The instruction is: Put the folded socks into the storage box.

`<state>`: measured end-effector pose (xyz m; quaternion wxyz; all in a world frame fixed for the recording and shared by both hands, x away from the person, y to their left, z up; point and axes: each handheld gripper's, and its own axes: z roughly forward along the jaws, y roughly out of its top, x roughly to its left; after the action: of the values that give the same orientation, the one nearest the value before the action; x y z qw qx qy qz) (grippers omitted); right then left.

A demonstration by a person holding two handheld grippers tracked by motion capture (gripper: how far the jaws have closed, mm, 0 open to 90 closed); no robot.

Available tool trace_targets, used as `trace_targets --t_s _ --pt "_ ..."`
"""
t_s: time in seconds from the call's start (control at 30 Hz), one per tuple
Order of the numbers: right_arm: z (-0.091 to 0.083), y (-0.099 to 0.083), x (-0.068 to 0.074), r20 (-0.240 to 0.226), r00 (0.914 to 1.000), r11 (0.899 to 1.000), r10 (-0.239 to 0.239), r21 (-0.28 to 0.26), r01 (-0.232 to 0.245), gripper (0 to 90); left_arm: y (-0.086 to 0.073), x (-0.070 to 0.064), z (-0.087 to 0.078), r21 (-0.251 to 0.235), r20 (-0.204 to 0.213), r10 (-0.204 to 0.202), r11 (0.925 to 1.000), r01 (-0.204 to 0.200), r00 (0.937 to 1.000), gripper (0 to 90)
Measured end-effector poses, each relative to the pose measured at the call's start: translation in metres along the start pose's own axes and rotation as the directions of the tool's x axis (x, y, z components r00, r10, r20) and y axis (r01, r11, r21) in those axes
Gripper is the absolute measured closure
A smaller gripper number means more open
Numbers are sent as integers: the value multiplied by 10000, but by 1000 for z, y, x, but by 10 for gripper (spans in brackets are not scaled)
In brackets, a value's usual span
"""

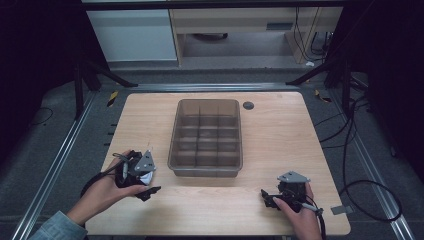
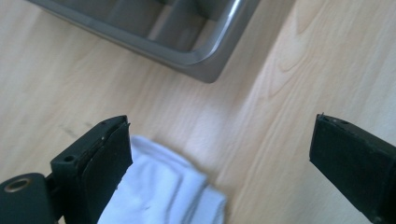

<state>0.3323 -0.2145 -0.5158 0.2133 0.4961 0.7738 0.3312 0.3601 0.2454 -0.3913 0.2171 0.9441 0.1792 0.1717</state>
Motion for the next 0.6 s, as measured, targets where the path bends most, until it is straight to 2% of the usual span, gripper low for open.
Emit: trace_targets --t_s 0.17,0.4,0.43,0.47,0.5,0.6 --pt "0 0 0 -36 10000 10000 81 25 -81 3 -5 15 -10 -12 -170 -34 10000 33 9998 48" --pt "0 0 0 -27 10000 10000 73 29 -73 4 -15 31 -12 480 -306 220 9986 -205 9993 51" --pt "0 0 0 -34 10000 10000 59 22 -59 3 -19 36 -12 719 -313 365 9968 -341 9988 50" --pt "0 0 0 -34 10000 10000 59 22 -59 3 -19 36 -12 719 -313 365 9968 -341 9988 50" --pt "0 0 0 -20 10000 10000 61 32 -61 4 -23 40 -12 1137 -251 560 9921 -528 9981 50" --pt "0 0 0 14 10000 10000 21 15 -21 3 -29 48 -14 1582 -259 609 9858 -561 9978 52"
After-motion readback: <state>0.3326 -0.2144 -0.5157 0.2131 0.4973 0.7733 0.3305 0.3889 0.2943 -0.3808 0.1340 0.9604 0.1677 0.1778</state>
